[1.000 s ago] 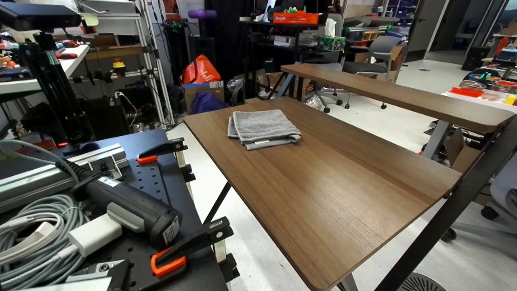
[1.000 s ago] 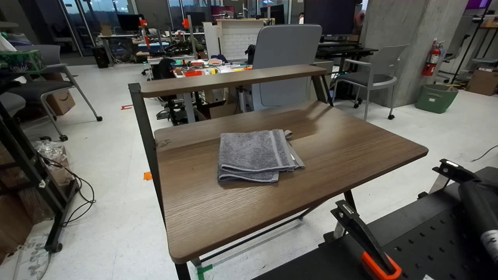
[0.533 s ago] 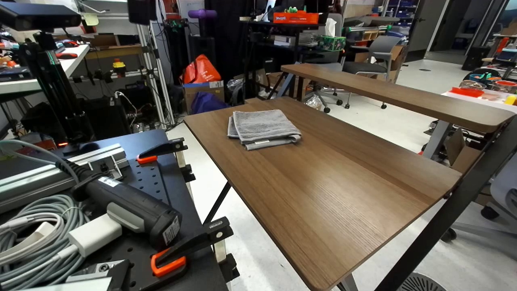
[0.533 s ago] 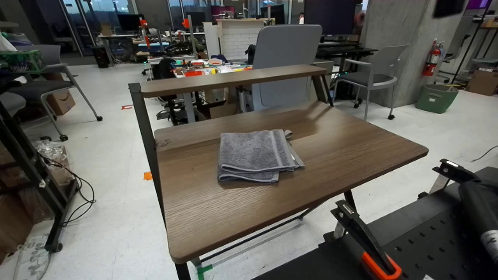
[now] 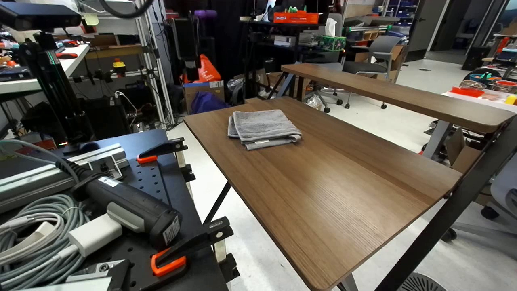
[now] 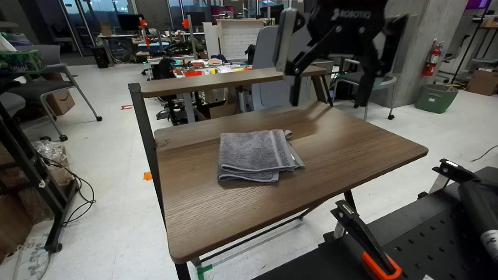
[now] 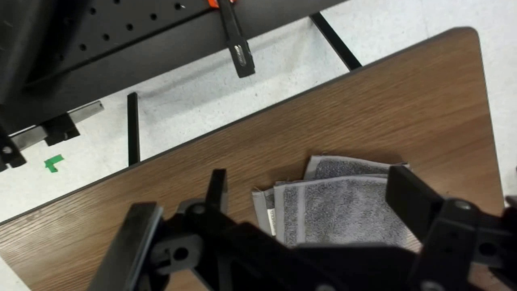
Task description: Move the towel
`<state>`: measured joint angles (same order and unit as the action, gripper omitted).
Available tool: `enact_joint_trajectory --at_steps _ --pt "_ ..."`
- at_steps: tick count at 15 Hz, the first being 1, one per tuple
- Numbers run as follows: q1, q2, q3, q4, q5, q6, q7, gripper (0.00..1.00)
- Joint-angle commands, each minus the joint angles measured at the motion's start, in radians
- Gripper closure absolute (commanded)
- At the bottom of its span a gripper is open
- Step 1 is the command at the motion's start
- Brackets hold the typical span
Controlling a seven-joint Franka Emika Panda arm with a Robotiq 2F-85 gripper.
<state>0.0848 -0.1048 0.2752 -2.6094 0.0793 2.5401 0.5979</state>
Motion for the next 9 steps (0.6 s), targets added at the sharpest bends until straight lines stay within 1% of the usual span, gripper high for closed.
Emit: enact_joint_trajectory --at_steps 1,3,5,9 --pt "0.018 0.238 -0.02 0.153 -0.141 0.094 0.191 0.0" --pt "0.058 0.344 -0.071 0.238 -0.207 0.106 0.273 0.0" --pt "0.106 0.438 -0.125 0.33 -0.231 0.092 0.321 0.0" --pt "0.191 0.6 -0.198 0.503 -0.192 0.08 0.352 0.0"
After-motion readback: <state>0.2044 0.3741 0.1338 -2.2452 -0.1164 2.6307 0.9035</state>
